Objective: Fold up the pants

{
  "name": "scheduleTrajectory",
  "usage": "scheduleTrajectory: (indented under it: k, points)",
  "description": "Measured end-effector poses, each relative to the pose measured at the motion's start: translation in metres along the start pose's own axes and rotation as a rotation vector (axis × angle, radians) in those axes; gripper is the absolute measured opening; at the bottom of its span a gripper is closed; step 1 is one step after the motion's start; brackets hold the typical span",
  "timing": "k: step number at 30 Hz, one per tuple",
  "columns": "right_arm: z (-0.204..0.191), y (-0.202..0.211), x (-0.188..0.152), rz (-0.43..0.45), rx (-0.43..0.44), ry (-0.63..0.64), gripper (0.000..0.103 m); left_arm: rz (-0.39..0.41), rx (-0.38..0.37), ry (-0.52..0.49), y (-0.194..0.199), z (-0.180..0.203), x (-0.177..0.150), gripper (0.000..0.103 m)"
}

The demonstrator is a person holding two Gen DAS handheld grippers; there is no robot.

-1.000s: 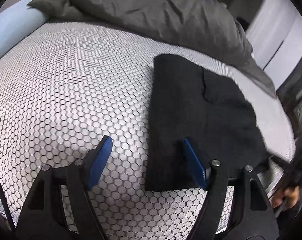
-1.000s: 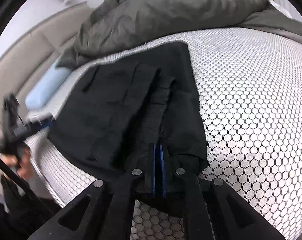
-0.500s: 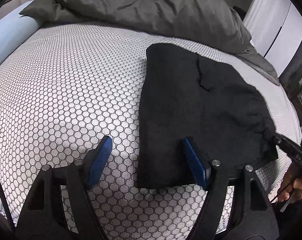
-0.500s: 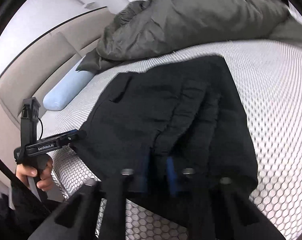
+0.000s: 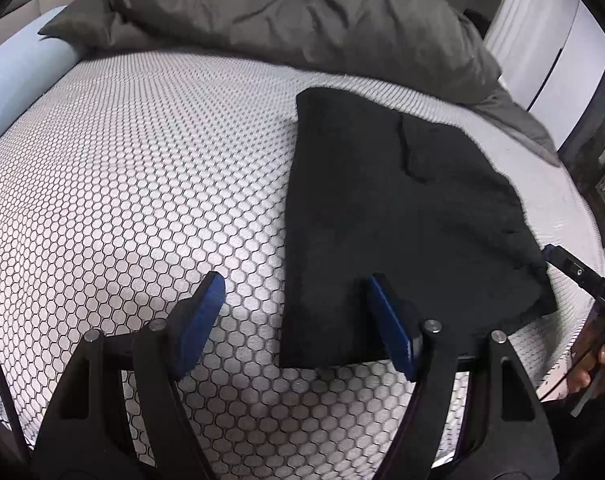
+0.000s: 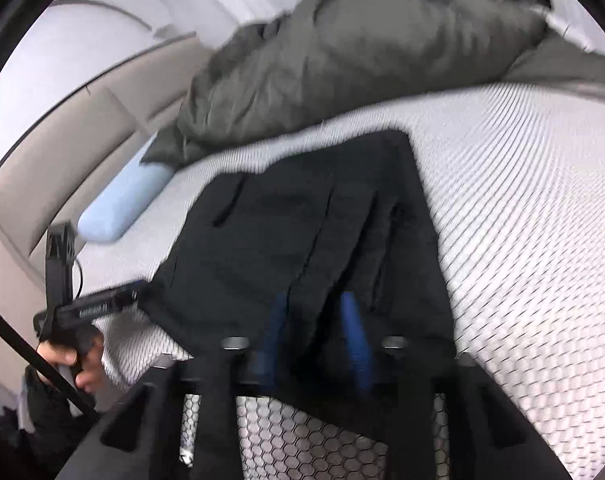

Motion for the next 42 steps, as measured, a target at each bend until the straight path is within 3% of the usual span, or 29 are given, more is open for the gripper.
scheduleTrajectory:
  k: [4, 6, 8, 9, 11, 15, 18, 20, 22, 23, 26, 29, 33, 35, 38, 40, 42]
  points:
    - [0.004, -0.011, 0.005, -0.033, -0.017, -0.023, 0.051, 0.017, -0.003, 0.005, -0.003, 0.006, 0.008, 0.071]
    - [0.007, -0.022, 0.006, -0.069, -0.016, -0.053, 0.051, -0.021, 0.009, 0.012, -0.016, 0.007, 0.009, 0.071]
    - [0.005, -0.036, 0.007, -0.093, -0.04, -0.034, 0.046, -0.033, 0.023, 0.0, -0.017, 0.009, 0.008, 0.074]
    - [0.002, -0.04, 0.008, -0.087, -0.092, 0.032, 0.028, -0.032, 0.027, -0.011, -0.016, 0.009, 0.009, 0.075]
    - [0.002, -0.038, 0.01, -0.068, -0.144, 0.102, 0.026, -0.017, 0.057, -0.006, -0.01, 0.005, 0.01, 0.076]
    - [0.014, -0.017, 0.015, 0.0, -0.153, 0.068, 0.026, 0.06, 0.085, -0.015, 0.01, 0.009, 0.01, 0.072]
    - [-0.003, 0.001, 0.017, 0.08, -0.097, 0.097, 0.026, 0.134, -0.022, -0.083, 0.023, 0.041, 0.013, 0.071]
    - [-0.026, -0.001, 0.017, 0.092, -0.059, 0.141, 0.026, 0.121, -0.076, -0.149, 0.014, 0.067, 0.01, 0.059]
    - [-0.055, -0.016, 0.012, 0.062, -0.017, 0.195, 0.026, 0.042, -0.092, -0.218, -0.012, 0.087, 0.005, 0.018]
    - [-0.067, -0.027, 0.008, 0.04, -0.015, 0.218, 0.026, 0.01, -0.086, -0.246, -0.022, 0.093, 0.001, 0.013]
    - [-0.095, -0.062, -0.002, -0.039, 0.013, 0.235, 0.026, 0.015, -0.044, -0.317, -0.03, 0.101, -0.002, 0.009]
    - [-0.092, -0.081, -0.006, -0.073, -0.046, 0.262, 0.019, 0.006, -0.073, -0.264, -0.031, 0.086, 0.0, 0.006]
    - [-0.056, -0.068, 0.0, -0.057, -0.109, 0.174, 0.017, 0.004, -0.132, -0.198, -0.025, 0.065, -0.002, 0.001]
    - [-0.044, -0.064, -0.003, -0.058, -0.073, 0.142, 0.017, 0.006, -0.131, -0.201, -0.02, 0.058, -0.005, 0.0]
    - [-0.046, -0.056, -0.004, -0.042, -0.074, 0.164, 0.017, 0.018, -0.113, -0.197, -0.015, 0.061, -0.005, 0.001]
    - [-0.05, -0.05, -0.003, -0.03, -0.073, 0.174, 0.026, 0.046, -0.153, -0.186, -0.009, 0.069, 0.002, 0.001]
    - [-0.06, -0.045, 0.002, -0.025, -0.03, 0.176, 0.026, 0.067, -0.179, -0.217, -0.007, 0.083, 0.017, 0.001]
Point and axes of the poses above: each gripper's, at about its wrist camera, not at the fingertips, and y roughly against the way its jaws point, z to its right, x to its top, the point moved 6 cm from there along -y, roughly the way its jaws point, and after that the axes turned 10 degrees about -x, right-handed, at the moved point
